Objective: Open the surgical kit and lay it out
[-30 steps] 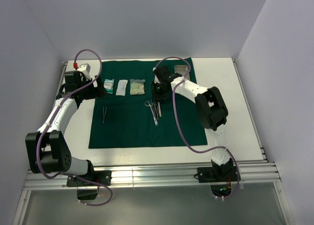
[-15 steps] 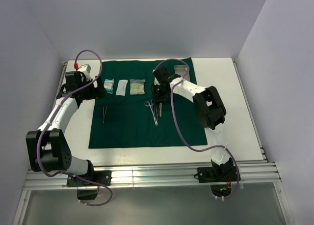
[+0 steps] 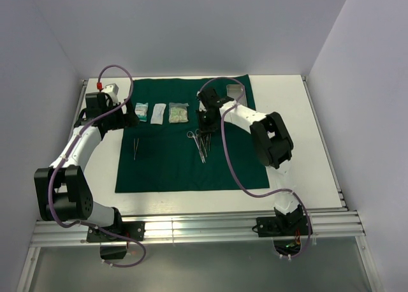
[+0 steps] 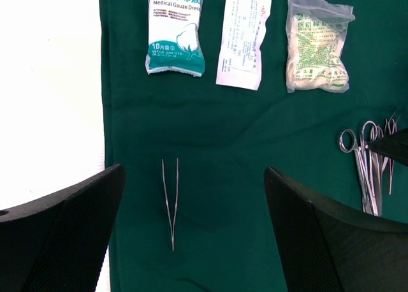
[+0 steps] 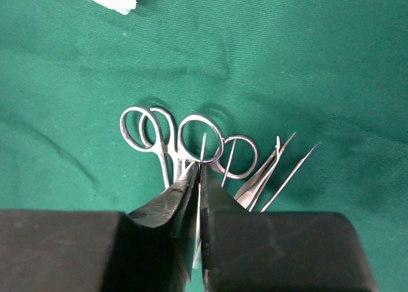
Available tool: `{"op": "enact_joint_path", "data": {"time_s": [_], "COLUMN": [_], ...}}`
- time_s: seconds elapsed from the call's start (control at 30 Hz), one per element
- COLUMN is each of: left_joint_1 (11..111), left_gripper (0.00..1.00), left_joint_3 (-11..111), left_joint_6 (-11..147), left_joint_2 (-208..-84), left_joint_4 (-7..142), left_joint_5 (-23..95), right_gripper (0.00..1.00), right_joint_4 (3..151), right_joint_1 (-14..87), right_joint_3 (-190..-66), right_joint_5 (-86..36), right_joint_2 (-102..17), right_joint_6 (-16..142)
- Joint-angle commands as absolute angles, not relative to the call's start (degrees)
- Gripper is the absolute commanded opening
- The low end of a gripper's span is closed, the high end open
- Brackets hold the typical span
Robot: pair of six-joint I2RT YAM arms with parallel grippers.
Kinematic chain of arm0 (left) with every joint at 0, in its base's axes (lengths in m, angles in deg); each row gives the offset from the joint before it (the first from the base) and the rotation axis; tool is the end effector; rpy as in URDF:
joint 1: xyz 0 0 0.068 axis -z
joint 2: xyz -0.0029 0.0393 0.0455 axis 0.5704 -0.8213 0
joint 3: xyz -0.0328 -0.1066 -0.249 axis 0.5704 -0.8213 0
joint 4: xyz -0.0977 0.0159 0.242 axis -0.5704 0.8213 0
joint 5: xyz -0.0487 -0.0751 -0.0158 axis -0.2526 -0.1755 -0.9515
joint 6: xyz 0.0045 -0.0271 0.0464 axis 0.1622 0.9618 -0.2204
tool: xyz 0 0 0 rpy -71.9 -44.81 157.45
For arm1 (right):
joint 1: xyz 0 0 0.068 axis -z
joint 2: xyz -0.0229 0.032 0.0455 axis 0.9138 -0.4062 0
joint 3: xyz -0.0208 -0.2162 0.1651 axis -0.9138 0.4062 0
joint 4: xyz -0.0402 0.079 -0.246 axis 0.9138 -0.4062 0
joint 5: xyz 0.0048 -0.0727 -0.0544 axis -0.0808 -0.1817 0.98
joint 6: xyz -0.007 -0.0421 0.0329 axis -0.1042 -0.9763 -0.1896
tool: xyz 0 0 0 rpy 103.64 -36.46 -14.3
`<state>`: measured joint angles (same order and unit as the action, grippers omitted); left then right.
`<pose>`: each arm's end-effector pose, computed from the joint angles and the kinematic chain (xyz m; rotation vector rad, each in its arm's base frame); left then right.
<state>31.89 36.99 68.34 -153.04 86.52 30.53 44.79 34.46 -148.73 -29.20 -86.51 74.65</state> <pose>0.3166 0.0075 0.2624 -0.1678 2.2718 -0.3546 0.3948 0.2511 0.1683 -0.3827 2.6983 0.5442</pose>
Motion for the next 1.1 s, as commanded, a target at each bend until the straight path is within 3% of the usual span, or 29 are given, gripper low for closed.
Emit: {"op": "enact_joint_path", "data": {"time_s": [0.0, 0.1, 0.33, 0.57, 0.73, 0.83, 0.93, 1.07], "left_joint_1": [32.23, 32.14, 32.14, 32.23, 34.34, 38.90, 43.73, 49.71], "left_gripper": [0.94, 0.94, 0.93, 0.89, 0.74, 0.69, 0.65, 0.57], "left_joint_3": [39.75, 40.10, 41.33, 40.54, 34.84, 29.39, 24.64, 24.80], "left_joint_6": [68.83, 68.83, 68.66, 69.79, 76.90, 86.82, 96.15, 99.41], "left_joint_2": [-152.76, -152.76, -152.42, -150.66, -147.85, -146.44, -144.77, -144.41], "left_joint_4": [85.89, 85.90, 85.81, 82.83, 75.10, 63.60, 51.74, 47.23], "left_joint_5": [29.46, 29.28, 27.70, 15.52, 2.06, -6.48, -9.03, -6.67], "right_gripper": [0.06, 0.00, 0.00, 0.00, 0.00, 0.00, 0.00, 0.00], "right_joint_4": [43.21, 42.41, 41.18, 47.22, 59.96, 67.70, 76.05, 87.81], "right_joint_1": [34.13, 34.83, 38.08, 41.60, 43.00, 42.92, 42.92, 42.48], "right_joint_3": [-150.52, -149.91, -149.20, -146.66, -139.99, -138.14, -136.29, -134.79], "right_joint_5": [-29.23, -28.88, -30.27, -42.66, -54.35, -58.83, -63.40, -68.50], "right_joint_2": [-85.93, -84.00, -79.52, -74.24, -67.74, -65.28, -63.34, -62.28], "right_joint_6": [74.19, 73.75, 73.57, 76.11, 82.35, 87.27, 93.24, 102.98]}}
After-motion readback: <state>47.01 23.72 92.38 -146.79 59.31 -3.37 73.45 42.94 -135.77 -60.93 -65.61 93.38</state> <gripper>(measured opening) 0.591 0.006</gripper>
